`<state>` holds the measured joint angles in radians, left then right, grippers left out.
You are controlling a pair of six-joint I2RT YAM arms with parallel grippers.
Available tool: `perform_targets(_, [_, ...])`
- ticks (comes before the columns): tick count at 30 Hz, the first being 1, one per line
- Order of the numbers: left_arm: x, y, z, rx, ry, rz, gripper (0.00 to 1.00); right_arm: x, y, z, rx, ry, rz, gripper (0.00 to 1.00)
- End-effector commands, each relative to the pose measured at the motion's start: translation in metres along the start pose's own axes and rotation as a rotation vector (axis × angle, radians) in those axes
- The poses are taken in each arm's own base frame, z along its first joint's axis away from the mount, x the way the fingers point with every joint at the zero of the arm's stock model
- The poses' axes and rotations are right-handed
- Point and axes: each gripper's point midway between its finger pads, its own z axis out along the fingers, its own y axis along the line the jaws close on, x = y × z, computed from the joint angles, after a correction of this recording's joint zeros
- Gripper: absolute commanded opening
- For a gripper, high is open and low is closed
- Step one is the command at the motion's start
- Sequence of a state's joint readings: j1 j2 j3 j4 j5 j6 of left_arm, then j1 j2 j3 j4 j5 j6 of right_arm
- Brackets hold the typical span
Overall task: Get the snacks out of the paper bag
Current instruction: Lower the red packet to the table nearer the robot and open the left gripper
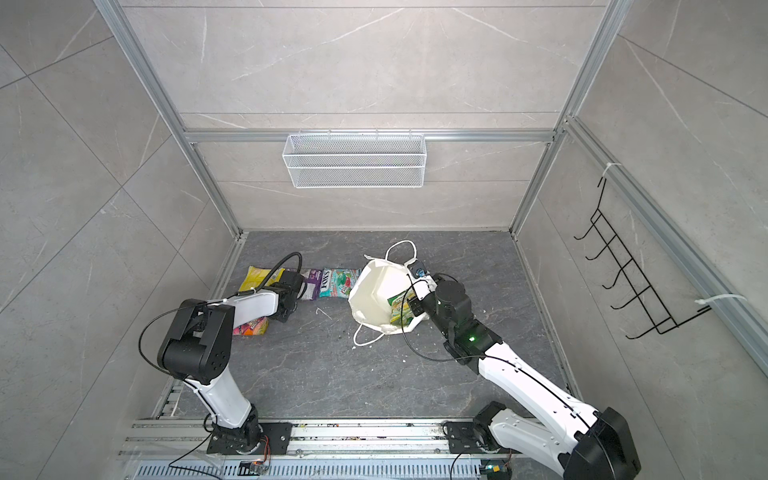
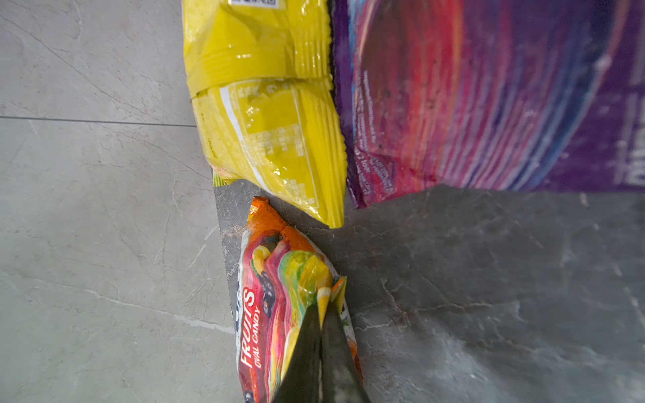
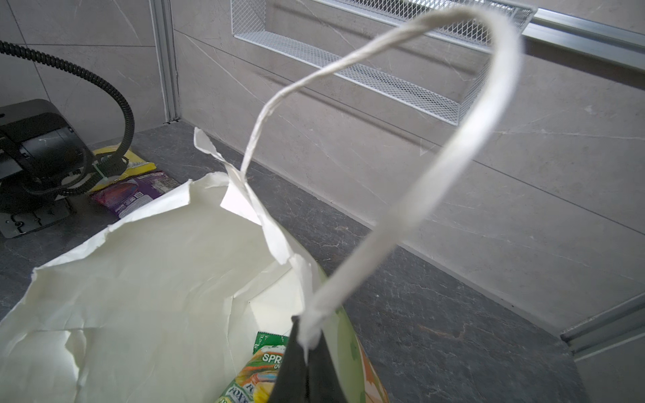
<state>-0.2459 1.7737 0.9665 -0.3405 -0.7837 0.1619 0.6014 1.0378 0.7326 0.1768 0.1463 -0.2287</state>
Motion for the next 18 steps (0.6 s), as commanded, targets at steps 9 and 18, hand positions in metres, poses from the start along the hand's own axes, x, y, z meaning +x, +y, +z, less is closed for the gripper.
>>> perform_targets(9, [-0.017,0.015,-0.01,-0.007,-0.062,-0.06,0.3,-0.007,-0.004,-0.005,0.012,-0.03,0.007,0.0])
perform_targets(18, [-0.041,0.042,-0.063,0.109,-0.3,-0.278,0.56,-0.007,-0.004,-0.003,0.011,-0.029,0.009,0.0])
